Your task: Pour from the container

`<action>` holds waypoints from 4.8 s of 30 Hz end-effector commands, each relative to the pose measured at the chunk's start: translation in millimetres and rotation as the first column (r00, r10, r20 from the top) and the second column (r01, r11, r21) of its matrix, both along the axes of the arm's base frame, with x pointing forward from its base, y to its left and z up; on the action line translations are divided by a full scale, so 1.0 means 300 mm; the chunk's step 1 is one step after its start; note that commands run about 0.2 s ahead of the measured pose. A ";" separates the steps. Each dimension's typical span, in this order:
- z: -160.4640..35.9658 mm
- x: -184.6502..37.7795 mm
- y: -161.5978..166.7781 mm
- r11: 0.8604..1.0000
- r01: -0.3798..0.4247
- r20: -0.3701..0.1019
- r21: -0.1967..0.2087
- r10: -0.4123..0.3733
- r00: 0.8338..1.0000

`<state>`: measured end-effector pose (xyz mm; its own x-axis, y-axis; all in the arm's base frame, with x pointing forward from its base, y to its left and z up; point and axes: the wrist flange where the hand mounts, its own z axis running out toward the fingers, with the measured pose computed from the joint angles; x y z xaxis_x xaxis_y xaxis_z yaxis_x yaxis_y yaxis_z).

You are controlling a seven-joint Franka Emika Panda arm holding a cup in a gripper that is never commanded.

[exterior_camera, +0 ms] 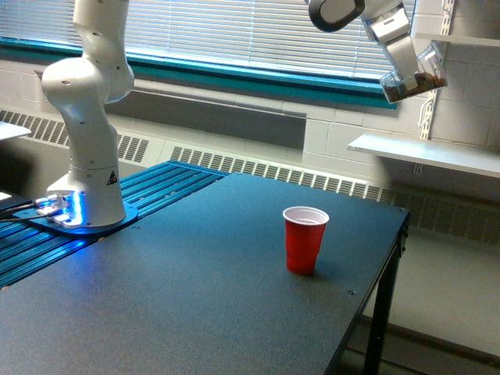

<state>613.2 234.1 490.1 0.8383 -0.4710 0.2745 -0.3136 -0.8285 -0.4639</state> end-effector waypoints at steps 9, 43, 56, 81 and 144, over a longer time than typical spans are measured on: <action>-0.021 0.006 -0.019 1.000 0.006 0.011 -0.008 -0.006 1.000; -0.100 -0.137 -0.364 0.990 0.035 0.052 -0.140 -0.028 0.998; -0.195 -0.269 -0.499 0.981 0.023 0.022 -0.191 -0.019 1.000; -0.412 -0.477 -0.714 0.967 0.005 -0.086 -0.254 -0.028 0.996; -0.640 -0.594 -0.725 0.912 -0.064 -0.278 -0.405 -0.056 0.959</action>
